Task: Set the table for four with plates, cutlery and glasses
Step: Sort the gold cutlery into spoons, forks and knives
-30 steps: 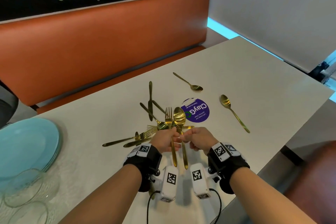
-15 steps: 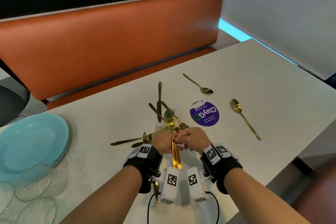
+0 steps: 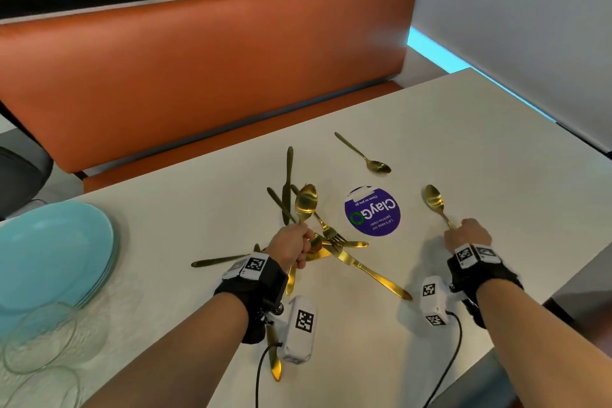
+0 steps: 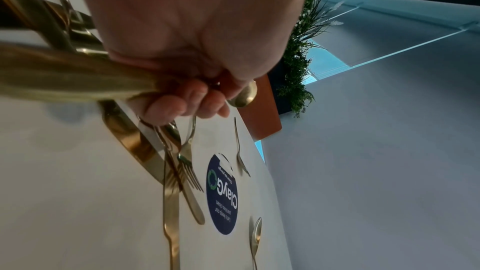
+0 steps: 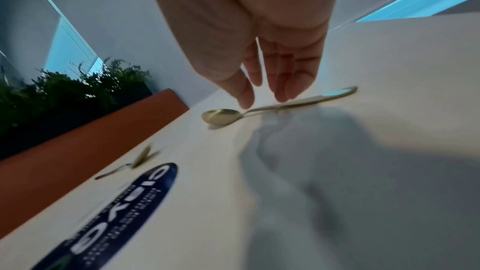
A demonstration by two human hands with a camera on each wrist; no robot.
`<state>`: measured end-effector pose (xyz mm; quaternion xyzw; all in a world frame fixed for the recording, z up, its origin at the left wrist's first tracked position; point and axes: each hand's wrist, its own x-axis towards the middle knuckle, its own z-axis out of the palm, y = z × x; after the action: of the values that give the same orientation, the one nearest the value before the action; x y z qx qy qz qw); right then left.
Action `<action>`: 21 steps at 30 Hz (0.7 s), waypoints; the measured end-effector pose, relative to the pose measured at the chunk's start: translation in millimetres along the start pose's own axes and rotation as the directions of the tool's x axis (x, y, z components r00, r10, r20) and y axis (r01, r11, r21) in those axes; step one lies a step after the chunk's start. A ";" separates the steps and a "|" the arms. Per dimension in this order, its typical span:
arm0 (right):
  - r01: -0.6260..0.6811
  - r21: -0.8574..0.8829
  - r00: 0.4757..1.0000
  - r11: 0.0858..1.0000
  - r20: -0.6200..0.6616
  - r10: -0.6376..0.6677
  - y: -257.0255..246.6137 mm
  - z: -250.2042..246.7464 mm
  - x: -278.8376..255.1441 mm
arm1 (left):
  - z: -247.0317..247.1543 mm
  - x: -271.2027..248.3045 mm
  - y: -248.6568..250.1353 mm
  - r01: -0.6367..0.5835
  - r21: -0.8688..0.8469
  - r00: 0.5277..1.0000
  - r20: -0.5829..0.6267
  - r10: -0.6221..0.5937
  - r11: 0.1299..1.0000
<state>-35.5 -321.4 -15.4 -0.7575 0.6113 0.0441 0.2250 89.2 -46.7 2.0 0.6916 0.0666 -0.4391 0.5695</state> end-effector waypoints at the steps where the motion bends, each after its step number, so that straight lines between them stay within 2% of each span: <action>1: -0.002 -0.059 1.000 0.998 0.000 0.002 2.6 2.3 3.4 | 1.1 1.3 0.6 0.003 0.000 1.000 -0.001 -0.003 1.000; 4: 0.006 -0.177 0.999 0.984 0.054 0.004 3.5 7.7 4.3 | 4.4 3.4 2.3 0.014 0.004 1.000 0.003 -0.014 1.000; 7: -0.016 -0.185 0.999 0.983 0.047 0.026 4.7 15.0 6.7 | 4.9 4.1 2.3 0.012 0.004 1.000 0.008 -0.012 1.000; 11: -0.028 -0.141 1.000 0.990 -0.007 0.027 7.4 16.2 5.4 | 2.2 3.5 2.9 -0.010 0.011 0.999 0.035 0.010 1.000; 17: -0.067 -0.103 0.994 0.992 0.081 0.076 5.5 13.2 -0.9 | -3.5 -0.3 4.8 -0.043 0.042 0.998 0.044 0.041 0.998; 21: -0.032 -0.039 0.992 0.999 0.119 0.036 -12.9 6.8 -11.6 | -4.7 -0.3 8.5 -0.016 0.030 0.998 0.053 0.014 0.999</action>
<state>-24.7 -306.2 -13.8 -0.7470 0.6085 0.1049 0.2465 96.5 -45.5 8.2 0.6887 0.0397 -0.4539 0.5640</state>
